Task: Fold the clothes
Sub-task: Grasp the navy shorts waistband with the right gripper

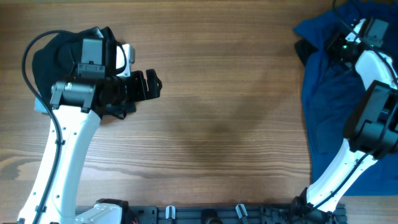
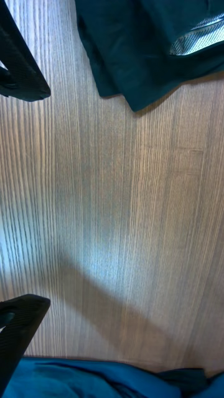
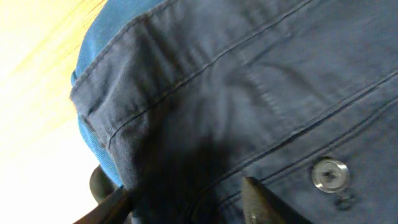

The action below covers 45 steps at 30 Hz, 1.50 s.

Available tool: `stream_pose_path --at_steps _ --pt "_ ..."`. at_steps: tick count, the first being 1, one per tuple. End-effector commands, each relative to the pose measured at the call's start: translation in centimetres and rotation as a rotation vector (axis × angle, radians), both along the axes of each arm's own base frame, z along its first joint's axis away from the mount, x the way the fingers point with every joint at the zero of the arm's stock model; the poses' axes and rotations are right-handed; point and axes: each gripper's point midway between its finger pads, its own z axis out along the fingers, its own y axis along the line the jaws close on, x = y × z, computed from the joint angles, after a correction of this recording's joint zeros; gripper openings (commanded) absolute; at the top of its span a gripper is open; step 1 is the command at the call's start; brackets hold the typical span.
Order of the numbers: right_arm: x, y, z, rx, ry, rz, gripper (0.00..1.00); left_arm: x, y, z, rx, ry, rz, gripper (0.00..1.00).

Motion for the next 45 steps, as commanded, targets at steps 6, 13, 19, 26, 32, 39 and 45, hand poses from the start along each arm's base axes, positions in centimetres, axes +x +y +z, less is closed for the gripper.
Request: stream_pose_path --at_steps 6,13,19,26,32,39,45 --pt "0.3 -0.4 0.6 0.03 -0.03 0.013 0.04 0.0 -0.4 0.6 -0.017 -0.01 -0.009 1.0" --pt "0.3 -0.5 1.9 0.015 -0.05 0.019 0.04 -0.1 -0.3 0.5 -0.016 -0.004 -0.009 1.0" --pt "0.3 -0.5 2.4 0.008 -0.057 0.019 0.44 -0.1 -0.3 0.5 -0.016 -0.004 -0.009 1.0" --pt "-0.6 -2.8 1.8 -0.088 0.001 -0.07 0.4 -0.1 -0.3 0.5 -0.016 -0.004 -0.009 1.0" --pt "-0.5 -2.3 2.0 -0.07 -0.025 0.007 0.61 -0.1 -0.3 0.5 -0.016 -0.004 -0.009 1.0" --pt "-0.9 -3.8 2.7 -0.002 -0.081 0.029 0.6 -0.1 -0.3 0.5 -0.016 -0.004 -0.009 1.0" --pt "-1.5 -4.5 3.0 0.039 -0.1 0.034 0.6 -0.1 -0.3 0.5 -0.016 -0.005 -0.009 1.0"
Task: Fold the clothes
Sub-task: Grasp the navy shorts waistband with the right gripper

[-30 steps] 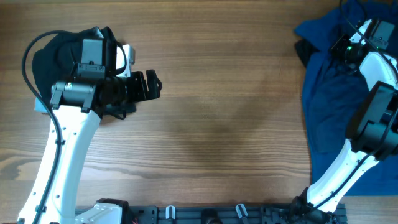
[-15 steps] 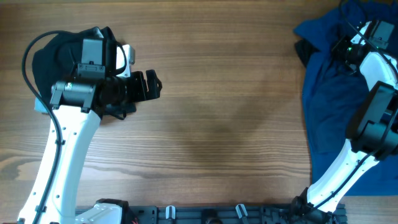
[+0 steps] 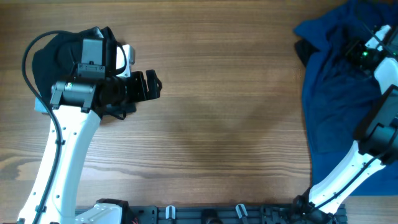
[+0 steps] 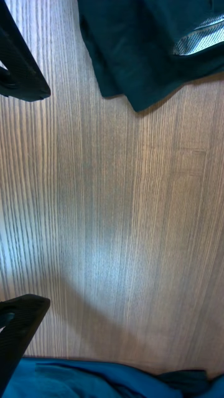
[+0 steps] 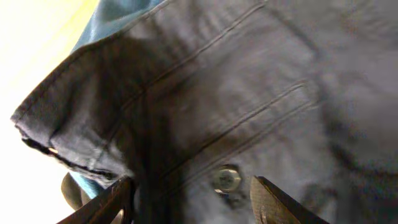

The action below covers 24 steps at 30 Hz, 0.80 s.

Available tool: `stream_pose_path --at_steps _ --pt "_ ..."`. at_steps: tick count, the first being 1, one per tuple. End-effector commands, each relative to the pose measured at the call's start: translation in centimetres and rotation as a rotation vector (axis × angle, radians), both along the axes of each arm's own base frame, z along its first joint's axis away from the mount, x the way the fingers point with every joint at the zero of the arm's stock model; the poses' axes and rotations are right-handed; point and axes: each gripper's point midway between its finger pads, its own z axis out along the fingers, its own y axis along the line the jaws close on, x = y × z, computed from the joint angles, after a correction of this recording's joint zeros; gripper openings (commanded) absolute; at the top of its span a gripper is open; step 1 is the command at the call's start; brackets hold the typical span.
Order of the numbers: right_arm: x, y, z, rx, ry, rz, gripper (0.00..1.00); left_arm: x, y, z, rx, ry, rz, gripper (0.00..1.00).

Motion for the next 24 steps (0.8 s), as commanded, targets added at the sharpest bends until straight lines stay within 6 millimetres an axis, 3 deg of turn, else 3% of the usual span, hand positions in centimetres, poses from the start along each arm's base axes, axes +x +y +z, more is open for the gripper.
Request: stream_pose_path --at_steps 1,12,20,23,24 --pt "0.6 0.6 2.5 0.005 -0.064 0.049 0.6 0.1 -0.4 0.6 -0.017 -0.012 -0.009 1.0" --pt "2.2 4.6 2.5 -0.015 -0.063 0.143 0.65 0.0 -0.4 0.6 -0.017 -0.01 -0.009 1.0" --pt "2.0 4.2 1.2 -0.034 -0.02 0.108 0.56 -0.1 -0.3 0.5 -0.016 -0.005 -0.009 1.0" --pt "1.8 4.1 -0.9 -0.009 0.017 0.084 0.44 -0.1 -0.3 0.5 -0.016 -0.004 -0.009 1.0" --pt "1.7 4.1 -1.4 0.003 0.026 0.075 0.27 -0.1 -0.3 0.5 -0.016 -0.004 -0.009 1.0"
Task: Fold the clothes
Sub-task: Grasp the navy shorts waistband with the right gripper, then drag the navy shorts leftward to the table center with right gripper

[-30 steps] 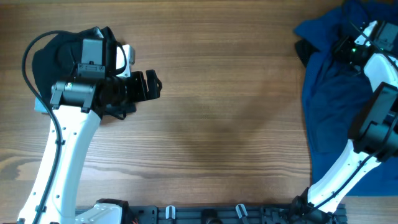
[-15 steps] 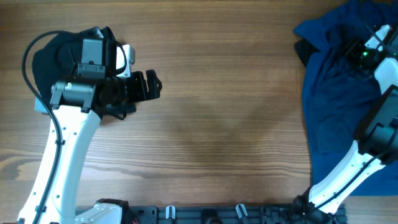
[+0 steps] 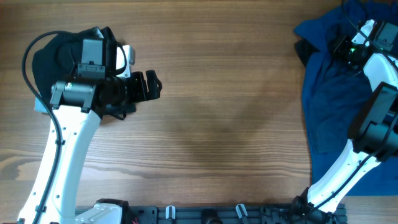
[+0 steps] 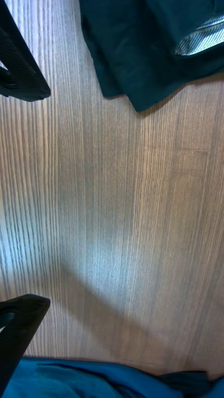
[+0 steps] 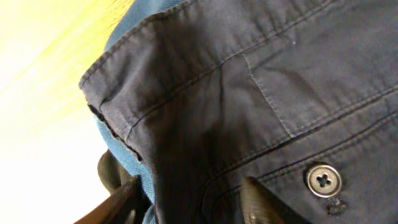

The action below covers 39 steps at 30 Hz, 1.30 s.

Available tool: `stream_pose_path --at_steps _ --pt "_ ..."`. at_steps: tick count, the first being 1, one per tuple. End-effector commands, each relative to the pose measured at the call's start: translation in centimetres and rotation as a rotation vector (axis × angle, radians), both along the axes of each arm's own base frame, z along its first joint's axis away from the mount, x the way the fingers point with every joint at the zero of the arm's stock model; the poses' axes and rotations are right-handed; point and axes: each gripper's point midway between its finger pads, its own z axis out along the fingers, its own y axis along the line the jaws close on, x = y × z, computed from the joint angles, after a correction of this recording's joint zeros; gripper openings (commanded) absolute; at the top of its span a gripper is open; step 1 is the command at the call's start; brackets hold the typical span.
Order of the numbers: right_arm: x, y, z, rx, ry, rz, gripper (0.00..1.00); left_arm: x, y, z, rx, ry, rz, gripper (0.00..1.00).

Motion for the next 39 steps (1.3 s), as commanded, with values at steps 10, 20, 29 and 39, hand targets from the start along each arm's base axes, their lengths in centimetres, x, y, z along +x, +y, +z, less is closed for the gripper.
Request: stream_pose_path --at_steps 10,20,29,39 --pt "0.1 -1.0 2.8 0.039 -0.056 -0.041 0.04 0.0 -0.4 0.5 -0.017 -0.009 -0.009 1.0" --pt "-0.7 10.7 17.8 0.08 -0.31 0.317 0.04 0.0 -0.3 0.7 -0.018 -0.015 -0.008 0.96" --pt "-5.5 31.4 19.6 0.022 -0.223 0.679 0.04 0.5 1.6 7.5 -0.018 -0.214 0.052 0.99" --pt "-19.2 52.4 14.4 -0.085 -0.061 1.178 0.06 -2.0 6.6 9.5 0.171 -0.283 0.165 1.0"
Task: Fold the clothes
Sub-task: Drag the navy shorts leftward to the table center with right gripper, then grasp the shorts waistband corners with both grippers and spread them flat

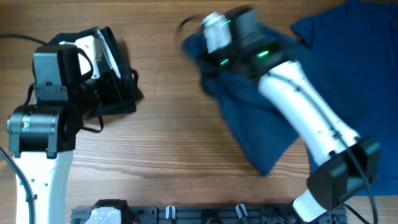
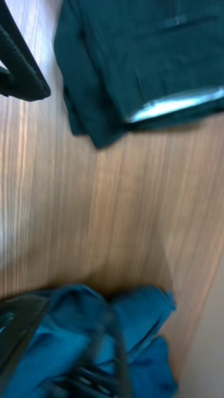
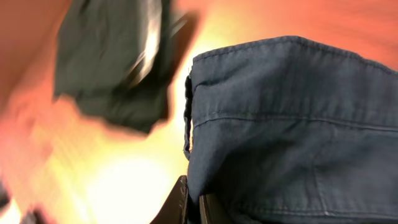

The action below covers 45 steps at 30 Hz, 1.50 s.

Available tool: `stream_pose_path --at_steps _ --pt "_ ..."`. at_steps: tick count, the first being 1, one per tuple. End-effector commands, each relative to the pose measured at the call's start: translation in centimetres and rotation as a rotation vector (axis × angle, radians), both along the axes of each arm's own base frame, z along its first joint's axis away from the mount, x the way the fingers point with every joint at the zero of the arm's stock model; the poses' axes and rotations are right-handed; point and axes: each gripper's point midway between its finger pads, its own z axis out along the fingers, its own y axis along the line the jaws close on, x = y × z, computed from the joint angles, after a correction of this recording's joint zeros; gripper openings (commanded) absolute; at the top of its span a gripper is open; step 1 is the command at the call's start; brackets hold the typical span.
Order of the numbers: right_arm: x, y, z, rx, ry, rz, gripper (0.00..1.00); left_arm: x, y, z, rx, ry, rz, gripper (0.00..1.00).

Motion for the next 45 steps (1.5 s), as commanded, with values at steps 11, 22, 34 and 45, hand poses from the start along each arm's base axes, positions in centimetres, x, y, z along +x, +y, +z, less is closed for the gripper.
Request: stream_pose_path --at_steps 11,22,34,45 --pt "-3.0 0.0 -4.1 -0.325 -0.006 -0.138 0.71 -0.1 3.2 0.5 0.151 -0.02 0.097 1.0" --pt "6.9 -17.3 -7.5 -0.162 0.29 -0.649 0.53 2.8 -5.2 -3.9 -0.066 0.107 -0.288 0.58" --pt "3.3 -20.3 -4.7 -0.078 0.383 -0.512 0.59 14.3 -16.0 -19.7 0.076 0.117 -0.591 0.94" --pt "0.3 -20.3 -1.0 -0.078 0.35 -0.488 0.61 18.3 -16.9 -28.9 0.141 0.105 -0.565 0.88"
